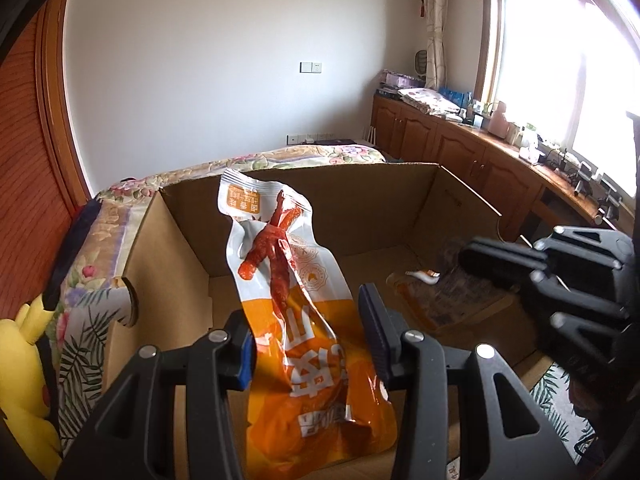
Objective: Organize snacks
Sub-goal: 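Open both tools to drop the packets into the box, then move both tools back to the snack pile beside the box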
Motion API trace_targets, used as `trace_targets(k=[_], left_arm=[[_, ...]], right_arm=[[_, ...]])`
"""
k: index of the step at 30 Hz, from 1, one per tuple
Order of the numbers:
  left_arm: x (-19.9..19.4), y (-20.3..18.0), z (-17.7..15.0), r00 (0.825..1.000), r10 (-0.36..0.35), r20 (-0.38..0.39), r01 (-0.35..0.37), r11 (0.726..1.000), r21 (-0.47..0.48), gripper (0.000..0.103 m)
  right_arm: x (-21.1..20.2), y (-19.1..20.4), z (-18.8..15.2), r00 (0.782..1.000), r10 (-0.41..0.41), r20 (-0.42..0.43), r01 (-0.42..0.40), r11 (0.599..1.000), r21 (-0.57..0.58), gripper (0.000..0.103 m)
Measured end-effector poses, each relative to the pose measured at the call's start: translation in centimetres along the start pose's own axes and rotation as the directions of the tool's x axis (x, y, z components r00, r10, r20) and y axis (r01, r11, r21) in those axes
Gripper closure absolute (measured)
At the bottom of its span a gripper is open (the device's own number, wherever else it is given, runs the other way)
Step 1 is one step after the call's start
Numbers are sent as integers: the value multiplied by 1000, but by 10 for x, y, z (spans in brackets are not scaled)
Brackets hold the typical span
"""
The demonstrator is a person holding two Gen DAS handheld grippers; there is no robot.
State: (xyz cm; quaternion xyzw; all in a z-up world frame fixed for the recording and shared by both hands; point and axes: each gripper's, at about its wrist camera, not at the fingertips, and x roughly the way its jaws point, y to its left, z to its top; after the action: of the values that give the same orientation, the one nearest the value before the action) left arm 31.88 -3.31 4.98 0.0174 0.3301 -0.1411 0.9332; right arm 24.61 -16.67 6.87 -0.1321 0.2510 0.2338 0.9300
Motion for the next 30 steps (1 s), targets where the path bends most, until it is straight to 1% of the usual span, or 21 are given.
trace_targets(k=[2,4,11,12,19,23,27,30], left_arm=[[-1,-1,-2,1000,17,3,-17,1000,15,57],[-1,-2,-2,1000,18,1,-18,1000,19,57],[-2,3,-4,1000,29,-6,-29,1000,11,55],[-2,3,-5,999,32,-6,-32,999,10,54],[-6,6,-10,999,38,-6,-38,999,7,51],[-13,7,-13,999,34,5,-34,999,3,48],[-25,7,-15,999,31,19,-31,1000,1,45],[-38,7,-18,999,26,33,-26,1000,2,42]], right_arm=[[4,4,-1,1000,1,-11,-1,1000,2,103],[7,5,-2,1000,5,-20,-5,1000,7,103],[14,6,-7,999,16,-42,-15,1000,25,103],[15,6,-7,999,17,-32,-17,1000,24,103],[21,5,-10,998,35,-52,-33,998,45,101],[17,0,-12,998,47,-51,-44,997,68,100],[1,0,-11,998,51,-23,-49,995,83,100],[-15,4,-11,998,57,-2,-56,994,91,98]])
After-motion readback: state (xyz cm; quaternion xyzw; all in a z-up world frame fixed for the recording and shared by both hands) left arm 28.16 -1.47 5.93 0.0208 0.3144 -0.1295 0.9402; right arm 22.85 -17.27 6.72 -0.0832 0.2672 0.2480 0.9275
